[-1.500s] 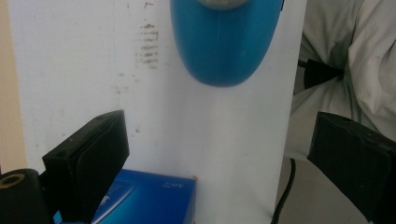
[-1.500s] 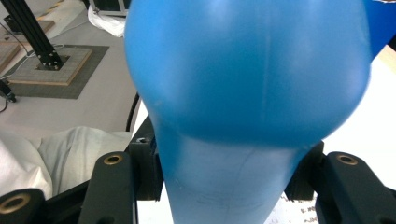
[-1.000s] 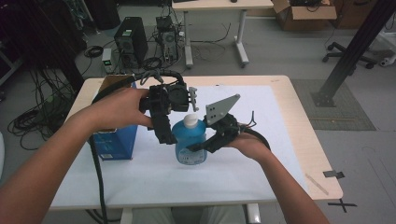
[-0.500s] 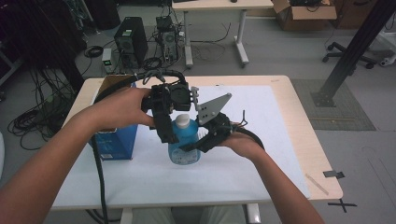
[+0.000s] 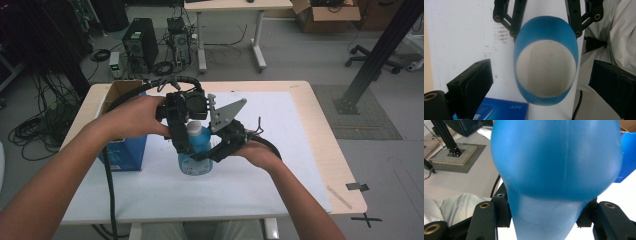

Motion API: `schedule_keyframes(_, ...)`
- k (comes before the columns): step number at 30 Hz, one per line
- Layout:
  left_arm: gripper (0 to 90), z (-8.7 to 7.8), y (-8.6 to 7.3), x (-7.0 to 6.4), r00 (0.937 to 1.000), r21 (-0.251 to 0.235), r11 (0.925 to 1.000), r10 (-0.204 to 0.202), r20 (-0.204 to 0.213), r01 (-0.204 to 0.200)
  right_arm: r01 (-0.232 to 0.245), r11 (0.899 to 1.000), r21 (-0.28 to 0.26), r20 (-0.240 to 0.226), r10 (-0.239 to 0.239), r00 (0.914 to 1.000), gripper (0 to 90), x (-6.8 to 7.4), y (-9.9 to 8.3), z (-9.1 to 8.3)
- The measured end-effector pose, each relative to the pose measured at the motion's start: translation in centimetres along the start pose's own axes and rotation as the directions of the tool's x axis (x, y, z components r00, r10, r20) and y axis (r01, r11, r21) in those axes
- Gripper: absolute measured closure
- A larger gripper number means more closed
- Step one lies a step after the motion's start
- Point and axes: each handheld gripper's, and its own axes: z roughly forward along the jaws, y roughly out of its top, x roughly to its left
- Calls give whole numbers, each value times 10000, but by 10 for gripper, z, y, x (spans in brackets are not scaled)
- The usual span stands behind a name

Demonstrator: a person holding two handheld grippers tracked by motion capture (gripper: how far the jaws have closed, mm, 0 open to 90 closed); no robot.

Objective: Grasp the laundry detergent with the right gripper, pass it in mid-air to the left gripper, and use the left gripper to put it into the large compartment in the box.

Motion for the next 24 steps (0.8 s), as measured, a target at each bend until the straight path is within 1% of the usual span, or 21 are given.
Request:
schedule_keyframes(4, 57, 3, 1, 1, 10000, 43, 10000, -15, 2, 15, 28, 10000, -7, 26, -28, 10000, 439, 0, 1, 0)
schedule_keyframes(7, 63, 5, 1, 1, 10000, -48, 10000, -32, 29, 32, 28, 10000, -18, 18, -28, 10000, 439, 0, 1, 0)
schedule_keyframes(10, 68, 8, 2, 2, 10000, 53, 10000, -14, 68, 13, 0, 10000, -37, 19, 0, 10000, 438, 1, 1, 0)
schedule_keyframes(15, 81, 13, 2, 2, 9999, 69, 10000, 27, 155, -28, -20, 10000, -14, 15, 20, 10000, 439, 1, 1, 0)
schedule_keyframes(18, 105, 15, 2, 2, 9997, 64, 10000, 47, 248, -48, -90, 10000, -7, 4, 90, 10000, 438, 1, 0, 0)
schedule_keyframes(21, 144, 16, 2, 2, 9994, 50, 9999, 87, 326, -89, 24, 10000, 25, -29, -23, 10000, 438, 0, 1, 0)
schedule_keyframes(22, 152, 16, 2, 2, 9994, 41, 9999, 101, 345, -102, -98, 9999, -25, -21, 97, 10000, 439, 1, 1, 0)
schedule_keyframes(24, 175, 16, 2, 2, 9993, 23, 9999, 124, 355, -125, -71, 10000, -35, -2, 71, 10000, 438, 1, 1, 0)
